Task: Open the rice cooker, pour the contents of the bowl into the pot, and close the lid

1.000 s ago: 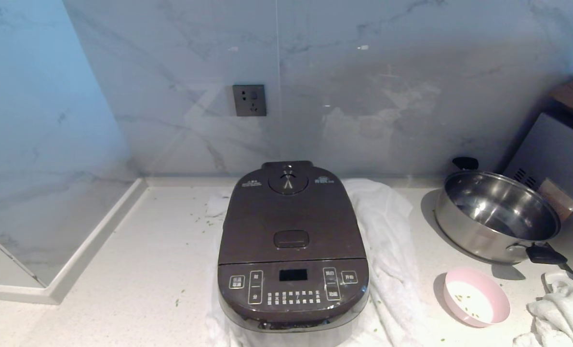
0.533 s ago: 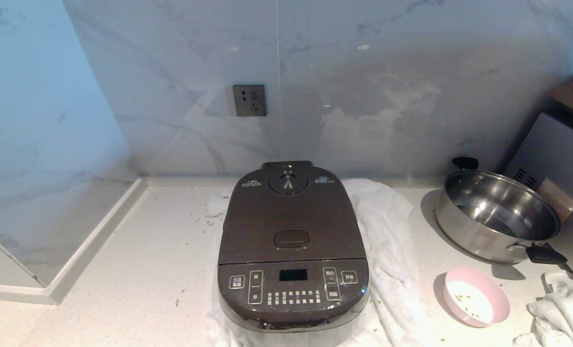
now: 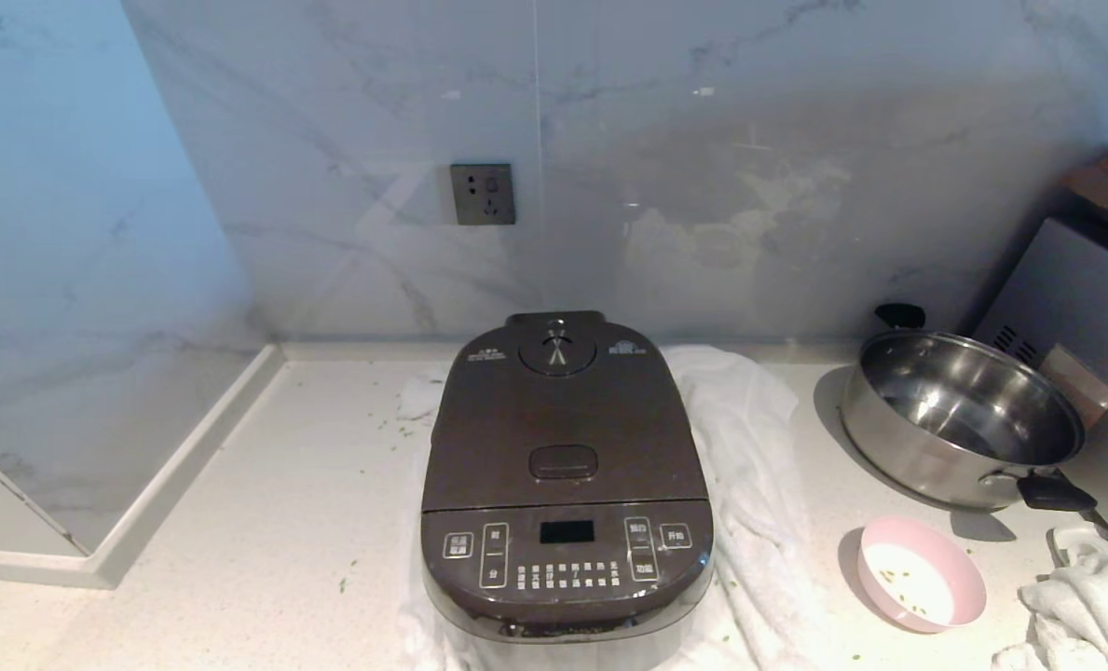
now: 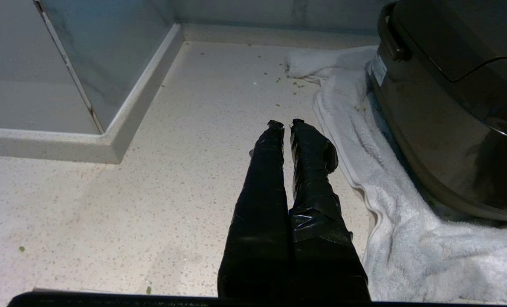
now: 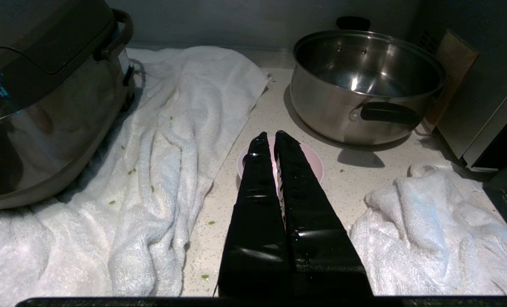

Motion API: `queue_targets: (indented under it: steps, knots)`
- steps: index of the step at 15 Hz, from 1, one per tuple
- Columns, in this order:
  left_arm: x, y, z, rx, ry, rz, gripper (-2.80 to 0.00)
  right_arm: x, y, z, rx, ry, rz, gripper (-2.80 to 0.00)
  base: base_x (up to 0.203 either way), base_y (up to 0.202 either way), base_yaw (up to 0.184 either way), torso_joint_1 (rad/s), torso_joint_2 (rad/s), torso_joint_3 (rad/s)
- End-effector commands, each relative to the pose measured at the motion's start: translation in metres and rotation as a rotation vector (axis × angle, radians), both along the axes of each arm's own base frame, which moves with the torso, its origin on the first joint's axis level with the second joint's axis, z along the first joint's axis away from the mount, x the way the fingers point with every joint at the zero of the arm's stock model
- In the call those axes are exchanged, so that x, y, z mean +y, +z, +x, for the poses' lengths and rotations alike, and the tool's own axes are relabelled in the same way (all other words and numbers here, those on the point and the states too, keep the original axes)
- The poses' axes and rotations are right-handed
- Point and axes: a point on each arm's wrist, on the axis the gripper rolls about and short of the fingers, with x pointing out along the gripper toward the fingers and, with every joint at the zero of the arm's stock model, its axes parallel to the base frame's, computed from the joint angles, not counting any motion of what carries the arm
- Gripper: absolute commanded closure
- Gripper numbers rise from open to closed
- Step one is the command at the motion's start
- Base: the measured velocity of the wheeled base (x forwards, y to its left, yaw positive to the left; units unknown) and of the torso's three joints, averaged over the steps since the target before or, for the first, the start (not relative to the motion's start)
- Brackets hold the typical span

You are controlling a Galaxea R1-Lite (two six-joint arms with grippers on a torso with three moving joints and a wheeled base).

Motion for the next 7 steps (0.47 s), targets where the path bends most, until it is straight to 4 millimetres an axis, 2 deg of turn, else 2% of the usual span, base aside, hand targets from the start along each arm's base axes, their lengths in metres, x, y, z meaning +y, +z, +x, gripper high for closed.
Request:
queue_targets:
  steps: [1, 7]
  knots:
    - [0.0000, -0.0013, 0.0003, 0.004, 0.000, 0.000, 0.00, 0.0000, -0.0064, 0.0016, 0.025, -0.001, -0.002, 0.00, 0.000, 0.000, 0.000, 0.000, 0.00, 0.000]
    - [0.0000, -0.0013, 0.0003, 0.004, 0.000, 0.000, 0.00, 0.0000, -0.0059, 0.0015, 0.023, -0.001, 0.001, 0.00, 0.000, 0.000, 0.000, 0.000, 0.00, 0.000]
